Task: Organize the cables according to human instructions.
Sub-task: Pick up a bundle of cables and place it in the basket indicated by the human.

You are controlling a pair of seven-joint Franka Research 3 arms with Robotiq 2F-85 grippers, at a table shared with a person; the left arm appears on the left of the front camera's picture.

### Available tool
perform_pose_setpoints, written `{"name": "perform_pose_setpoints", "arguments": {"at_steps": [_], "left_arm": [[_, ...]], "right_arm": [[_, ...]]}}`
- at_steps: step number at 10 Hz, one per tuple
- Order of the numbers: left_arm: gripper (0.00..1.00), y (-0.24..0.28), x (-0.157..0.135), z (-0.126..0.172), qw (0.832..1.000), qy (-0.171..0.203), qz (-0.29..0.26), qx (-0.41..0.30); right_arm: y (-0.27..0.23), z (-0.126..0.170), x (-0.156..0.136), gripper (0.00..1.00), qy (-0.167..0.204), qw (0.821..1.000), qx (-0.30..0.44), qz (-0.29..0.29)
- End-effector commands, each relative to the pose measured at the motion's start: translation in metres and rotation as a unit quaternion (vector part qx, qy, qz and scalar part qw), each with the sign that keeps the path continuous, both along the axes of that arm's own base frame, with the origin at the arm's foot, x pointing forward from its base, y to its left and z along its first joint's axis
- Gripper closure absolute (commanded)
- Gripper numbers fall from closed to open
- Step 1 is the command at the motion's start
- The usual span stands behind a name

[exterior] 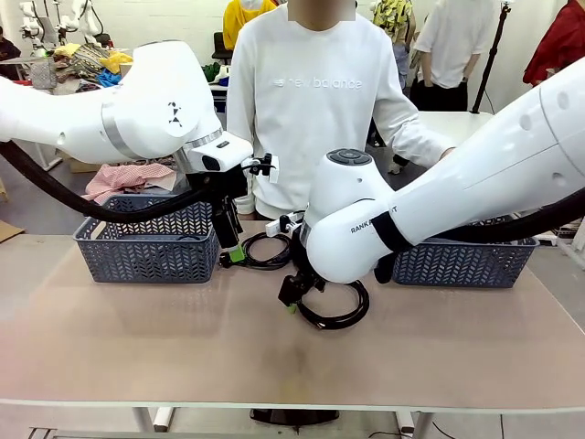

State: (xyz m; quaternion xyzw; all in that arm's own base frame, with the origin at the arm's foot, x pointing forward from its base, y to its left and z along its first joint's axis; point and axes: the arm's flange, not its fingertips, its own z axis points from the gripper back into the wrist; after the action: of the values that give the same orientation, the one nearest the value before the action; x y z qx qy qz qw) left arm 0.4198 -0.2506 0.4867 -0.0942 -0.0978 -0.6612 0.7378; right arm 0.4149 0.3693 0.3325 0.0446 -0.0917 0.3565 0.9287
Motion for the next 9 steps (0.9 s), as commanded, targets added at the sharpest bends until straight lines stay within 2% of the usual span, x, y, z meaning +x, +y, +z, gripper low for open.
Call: {"name": "perform_pose_setpoints", "arguments": {"at_steps": [1,9], "left_arm": [[0.0,0.0,-0.001,0.0,1.0,-0.001,0.0,0.0],[0.0,0.0,-0.001,0.0,1.0,-0.001,0.0,0.0]], "right_arm": [[0.008,-0.003,0.008,0.0,0.004,1.0,-0.013,-0.016],[0.006,-0.021,0.023,0.0,0.014,0.999,-0.031,-0.032]]}}
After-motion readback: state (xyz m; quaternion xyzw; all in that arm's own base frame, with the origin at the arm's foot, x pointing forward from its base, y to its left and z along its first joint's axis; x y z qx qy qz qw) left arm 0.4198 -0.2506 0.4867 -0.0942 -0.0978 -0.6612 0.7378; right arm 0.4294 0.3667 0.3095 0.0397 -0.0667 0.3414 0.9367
